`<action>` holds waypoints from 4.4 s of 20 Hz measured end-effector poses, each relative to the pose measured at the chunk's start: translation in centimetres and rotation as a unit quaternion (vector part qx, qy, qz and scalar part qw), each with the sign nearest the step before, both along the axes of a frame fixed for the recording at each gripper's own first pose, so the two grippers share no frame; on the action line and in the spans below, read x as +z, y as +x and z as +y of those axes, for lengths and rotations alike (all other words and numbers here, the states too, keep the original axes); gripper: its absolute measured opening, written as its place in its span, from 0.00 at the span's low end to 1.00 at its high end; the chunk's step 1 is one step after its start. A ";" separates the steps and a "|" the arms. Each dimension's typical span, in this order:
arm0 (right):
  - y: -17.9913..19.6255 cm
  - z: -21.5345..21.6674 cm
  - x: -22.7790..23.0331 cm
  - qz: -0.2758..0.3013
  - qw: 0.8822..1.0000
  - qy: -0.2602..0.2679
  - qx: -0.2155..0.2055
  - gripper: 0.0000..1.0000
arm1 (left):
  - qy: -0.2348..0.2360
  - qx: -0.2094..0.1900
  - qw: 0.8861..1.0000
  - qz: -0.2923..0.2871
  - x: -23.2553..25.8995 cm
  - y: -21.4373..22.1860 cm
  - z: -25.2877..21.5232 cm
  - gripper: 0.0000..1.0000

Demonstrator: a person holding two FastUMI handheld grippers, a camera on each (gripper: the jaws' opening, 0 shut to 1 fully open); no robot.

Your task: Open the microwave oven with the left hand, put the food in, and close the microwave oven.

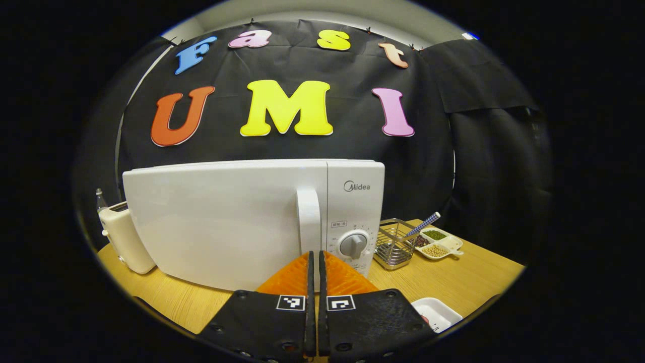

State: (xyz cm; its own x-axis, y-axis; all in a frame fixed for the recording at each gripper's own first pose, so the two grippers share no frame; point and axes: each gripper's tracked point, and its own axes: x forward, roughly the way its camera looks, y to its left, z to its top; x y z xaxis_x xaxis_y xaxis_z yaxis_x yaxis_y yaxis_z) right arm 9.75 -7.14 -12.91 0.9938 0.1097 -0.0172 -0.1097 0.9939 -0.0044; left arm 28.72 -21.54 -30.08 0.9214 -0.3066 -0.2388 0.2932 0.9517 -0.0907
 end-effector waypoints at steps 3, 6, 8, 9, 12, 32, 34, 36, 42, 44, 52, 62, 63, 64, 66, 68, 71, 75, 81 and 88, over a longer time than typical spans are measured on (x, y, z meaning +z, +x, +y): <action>0.8 -0.9 -0.1 -0.005 1.000 0.001 -0.007 1.00 | -0.014 0.001 1.000 -0.001 0.1 1.0 -0.3 0.87; 1.1 -1.1 -0.7 -0.005 1.000 0.006 -0.008 0.92 | 0.000 0.024 1.000 -0.003 -0.2 3.1 0.0 0.81; 1.4 -1.1 -1.4 0.001 1.000 0.008 -0.004 1.00 | 0.017 0.031 0.999 0.008 -0.8 3.8 -0.3 0.22; 1.6 -1.3 -1.8 0.004 1.000 0.007 -0.005 1.00 | 0.024 0.036 0.999 0.006 -0.7 3.9 -0.1 0.30; 2.0 -1.4 -2.2 0.010 1.000 0.006 -0.007 0.92 | 0.040 0.047 0.998 -0.002 -0.7 4.0 -0.1 0.19; -1.5 1.4 -1.9 0.015 1.000 -0.004 -0.003 1.00 | -0.006 -0.011 1.000 -0.002 0.6 -9.8 6.8 0.10; -3.0 2.1 -1.1 0.008 1.000 -0.011 -0.005 1.00 | 0.006 0.005 1.000 -0.010 1.3 -11.9 9.8 0.19; -4.6 3.2 -0.9 0.006 1.000 -0.013 0.003 0.92 | 0.022 0.041 0.998 -0.041 2.9 -13.7 13.9 0.36; -8.0 6.2 -1.3 0.012 0.999 -0.022 0.026 1.00 | 0.027 0.074 0.996 -0.030 5.0 -20.6 21.6 0.97; -8.2 7.2 -1.1 0.016 0.999 -0.025 0.034 1.00 | 0.024 0.087 0.996 -0.020 5.8 -22.8 23.2 0.96; -3.2 9.4 -2.2 0.074 0.993 -0.081 0.050 0.92 | 0.048 0.130 0.989 -0.050 11.7 -27.1 26.2 0.96; 7.7 10.9 -12.9 0.288 0.939 -0.164 0.095 0.93 | 0.016 0.149 0.986 -0.077 16.9 -25.9 24.9 0.96; 8.4 11.1 -14.5 0.322 0.928 -0.161 0.101 0.97 | 0.014 0.155 0.985 -0.075 17.1 -25.6 25.0 0.96; 8.8 11.3 -16.1 0.359 0.915 -0.150 0.106 0.96 | 0.011 0.157 0.985 -0.071 17.3 -25.4 25.0 0.96; 9.1 11.5 -18.7 0.406 0.896 -0.142 0.113 0.94 | 0.004 0.156 0.985 -0.073 18.5 -25.2 24.7 0.96; 10.0 11.3 -21.5 0.445 0.877 -0.142 0.115 0.93 | 0.007 0.160 0.984 -0.083 19.3 -24.9 24.7 0.96; 9.8 11.8 -25.9 0.524 0.834 -0.112 0.128 0.78 | 0.032 0.161 0.982 -0.092 19.5 -24.9 24.5 0.96; 9.9 12.9 -29.3 0.597 0.785 -0.071 0.150 0.54 | 0.057 0.159 0.981 -0.099 19.5 -25.0 24.0 0.96; 9.6 12.7 -31.2 0.654 0.737 -0.063 0.162 0.26 | 0.062 0.162 0.979 -0.109 20.0 -24.4 24.1 0.96; 8.8 13.9 -31.5 0.684 0.707 -0.028 0.178 0.04 | 0.061 0.160 0.979 -0.111 20.0 -24.7 24.2 0.96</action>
State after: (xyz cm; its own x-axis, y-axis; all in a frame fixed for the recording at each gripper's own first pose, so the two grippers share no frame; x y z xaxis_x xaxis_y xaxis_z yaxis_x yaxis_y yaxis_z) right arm 18.54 6.72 -44.37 -0.0476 0.3087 -0.9500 -0.2926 0.9050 0.3088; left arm 4.02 2.65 -10.08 0.9990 0.0242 -0.0381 -0.0219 0.9979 0.0613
